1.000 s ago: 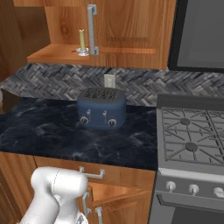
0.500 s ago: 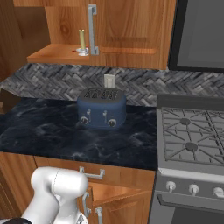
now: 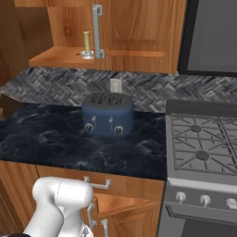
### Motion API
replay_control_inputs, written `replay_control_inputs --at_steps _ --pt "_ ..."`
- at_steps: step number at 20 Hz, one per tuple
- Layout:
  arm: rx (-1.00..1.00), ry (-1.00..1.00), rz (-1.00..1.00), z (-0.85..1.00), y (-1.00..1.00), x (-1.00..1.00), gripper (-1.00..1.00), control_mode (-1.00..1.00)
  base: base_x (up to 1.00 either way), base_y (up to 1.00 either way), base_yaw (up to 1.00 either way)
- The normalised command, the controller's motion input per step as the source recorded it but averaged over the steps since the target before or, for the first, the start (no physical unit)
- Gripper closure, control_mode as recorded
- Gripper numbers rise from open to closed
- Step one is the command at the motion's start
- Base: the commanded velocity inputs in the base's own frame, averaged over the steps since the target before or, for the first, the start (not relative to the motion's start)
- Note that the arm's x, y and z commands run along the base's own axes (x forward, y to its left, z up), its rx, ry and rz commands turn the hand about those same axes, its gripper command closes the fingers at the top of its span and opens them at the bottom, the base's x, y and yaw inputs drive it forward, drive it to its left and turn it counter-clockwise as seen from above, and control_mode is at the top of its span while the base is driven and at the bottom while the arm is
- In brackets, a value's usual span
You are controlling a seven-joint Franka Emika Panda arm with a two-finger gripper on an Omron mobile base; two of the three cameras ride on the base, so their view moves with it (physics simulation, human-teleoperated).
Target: Pick the candle and jar from the dining table and place them in the open cabinet. Close the cabinet after placing the objects.
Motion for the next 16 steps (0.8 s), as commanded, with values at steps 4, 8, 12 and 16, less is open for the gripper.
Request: replay_control_inputs --at_steps 4,8,12,16 --pt "-0.09 -0.09 0.01 0.08 0.4 0.06 -1.0 -1.0 0.0 0.0 0.0" --pt "-0.12 -0.09 0.0 0.11 0.44 0.15 -1.0 -1.0 0.0 0.0 0.0" --pt "-0.1 -0.04 0.0 0.06 0.31 0.31 -1.0 -1.0 0.0 0.0 0.0" --pt "-0.09 -0.02 0.0 0.04 0.24 0.39 -1.0 -1.0 0.0 0.0 0.0"
